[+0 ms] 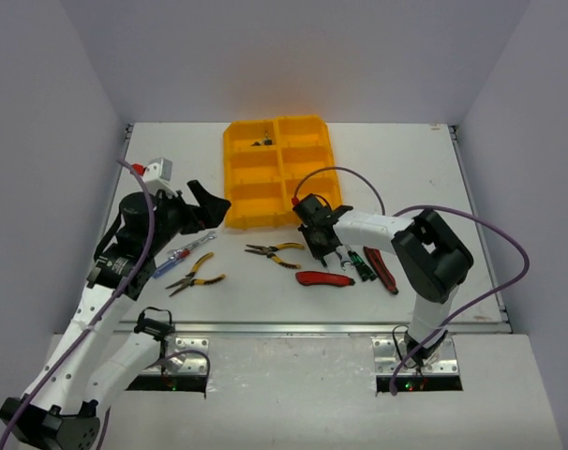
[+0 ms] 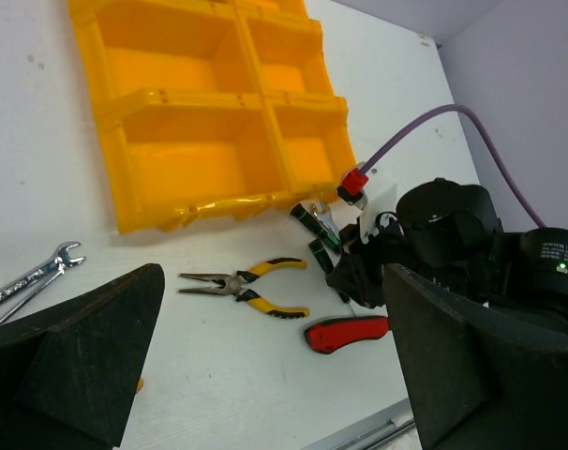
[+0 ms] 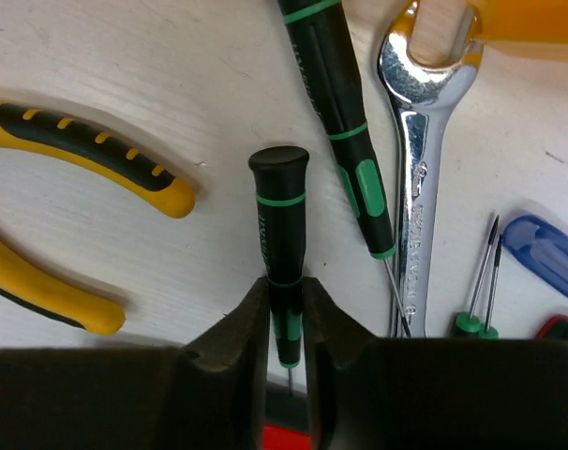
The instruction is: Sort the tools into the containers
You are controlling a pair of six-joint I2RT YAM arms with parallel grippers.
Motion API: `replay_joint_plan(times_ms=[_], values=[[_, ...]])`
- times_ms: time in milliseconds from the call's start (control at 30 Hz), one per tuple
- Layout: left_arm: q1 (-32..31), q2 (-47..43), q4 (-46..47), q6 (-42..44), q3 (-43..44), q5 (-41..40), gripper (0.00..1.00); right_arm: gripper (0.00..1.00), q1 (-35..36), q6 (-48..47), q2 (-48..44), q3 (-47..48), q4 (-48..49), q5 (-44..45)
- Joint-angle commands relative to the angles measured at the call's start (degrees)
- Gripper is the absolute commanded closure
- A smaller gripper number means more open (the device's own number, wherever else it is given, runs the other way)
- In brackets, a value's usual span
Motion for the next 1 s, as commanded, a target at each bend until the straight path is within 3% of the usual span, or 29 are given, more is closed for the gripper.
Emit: replay_joint_plan(times_ms=[0,200,300,367,467,567,733,867,933,967], values=[[-0.3,-2.5,3.2,0.0,-1.9,5.6,0.00,0.96,0.0,-2.1,-0.6,-3.1,3.8,-2.0],[-0.4,-1.9,18.3,-9.4,-13.1,18.3,0.00,1.00,1.4,-3.9,-10.4,-4.3,4.2,0.7],[-2.8,0.7,33.1,-14.7,-18.7,22.0,0.00,1.00,3.9,-4.6,-18.8,-5.2,4.6,3.1],[-7.5,2.7,41.2,-17.6,-21.0,20.0,0.00,1.00,6.0,-4.9,-23.9,-6.6,5.8,4.0],[-14.6,7.4,46.4,-17.5,-19.3,14.4,0.06,1.00,7.5,-5.4,-32.2,-10.7,10.9,-3.8],[-17.1,12.6,51.5,-18.2,-17.6,14.9,0.06,1.00,8.3,-5.6,-39.0,-14.0,15.8,-10.8],[-19.7,17.6,55.3,-19.1,-15.4,13.8,0.08,1.00,8.4,-6.4,-44.0,-14.7,16.6,-12.1],[-22.1,22.0,57.9,-19.7,-14.2,12.9,0.29,1.00,8.4,-6.4,-46.7,-15.0,17.6,-17.1],[-22.7,23.3,59.1,-20.0,-14.1,12.9,0.34,1.00,8.4,-6.4,-47.0,-15.0,17.6,-17.8],[-23.1,24.4,59.5,-20.3,-13.6,13.0,0.45,1.00,8.4,-6.3,-47.2,-15.0,17.8,-18.5]])
